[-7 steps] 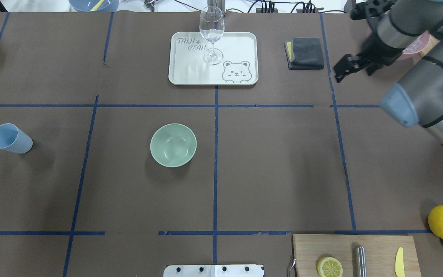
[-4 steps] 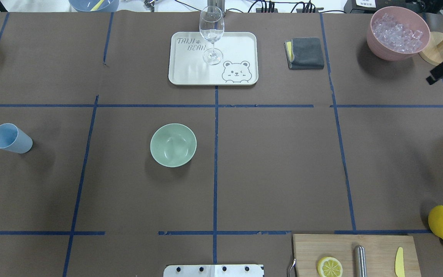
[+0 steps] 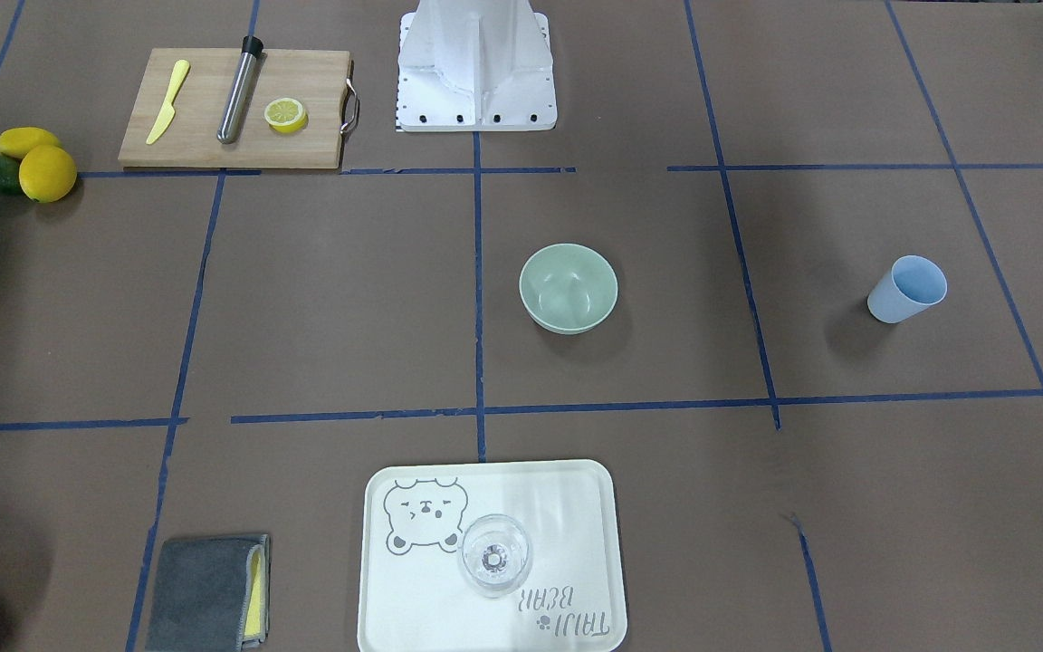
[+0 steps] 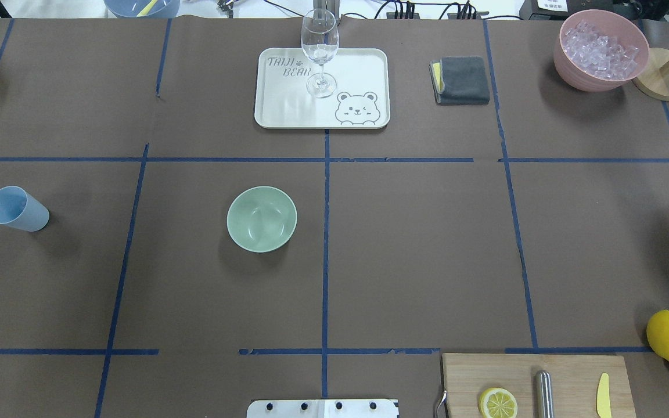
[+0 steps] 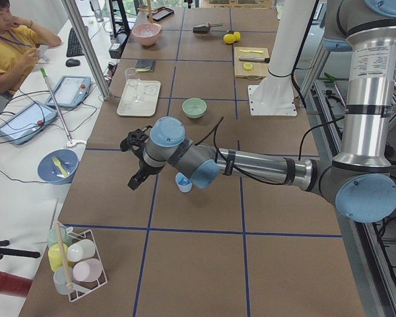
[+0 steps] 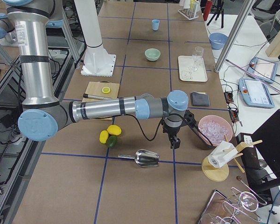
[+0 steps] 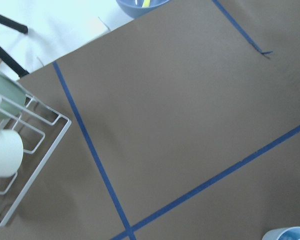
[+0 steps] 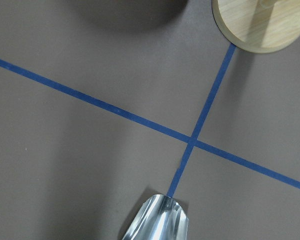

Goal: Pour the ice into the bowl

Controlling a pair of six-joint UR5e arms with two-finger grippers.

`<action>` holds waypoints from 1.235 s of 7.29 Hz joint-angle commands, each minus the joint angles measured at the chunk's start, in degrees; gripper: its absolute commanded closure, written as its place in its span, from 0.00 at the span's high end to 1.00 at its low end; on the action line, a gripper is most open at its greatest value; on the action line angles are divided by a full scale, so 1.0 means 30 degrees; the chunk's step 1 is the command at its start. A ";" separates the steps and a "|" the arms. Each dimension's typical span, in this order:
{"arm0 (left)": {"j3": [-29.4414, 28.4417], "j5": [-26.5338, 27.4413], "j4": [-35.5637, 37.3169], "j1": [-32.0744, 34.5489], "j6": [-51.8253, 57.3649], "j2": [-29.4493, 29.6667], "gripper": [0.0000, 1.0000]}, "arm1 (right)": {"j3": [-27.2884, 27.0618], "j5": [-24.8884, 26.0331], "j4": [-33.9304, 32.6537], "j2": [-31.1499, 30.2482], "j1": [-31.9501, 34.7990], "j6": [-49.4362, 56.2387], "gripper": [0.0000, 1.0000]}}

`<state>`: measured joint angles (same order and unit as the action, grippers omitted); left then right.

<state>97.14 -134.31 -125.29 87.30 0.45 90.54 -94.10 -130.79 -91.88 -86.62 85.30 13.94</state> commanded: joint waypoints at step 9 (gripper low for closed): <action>0.3275 1.3516 -1.1266 -1.3319 -1.9351 -0.7297 1.00 | -0.0038 -0.0467 0.1270 -0.1419 0.0276 -0.0544 1.00</action>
<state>106.82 -103.23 -157.78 55.08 -51.16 70.26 -94.22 -132.19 -88.10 -90.87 86.13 12.33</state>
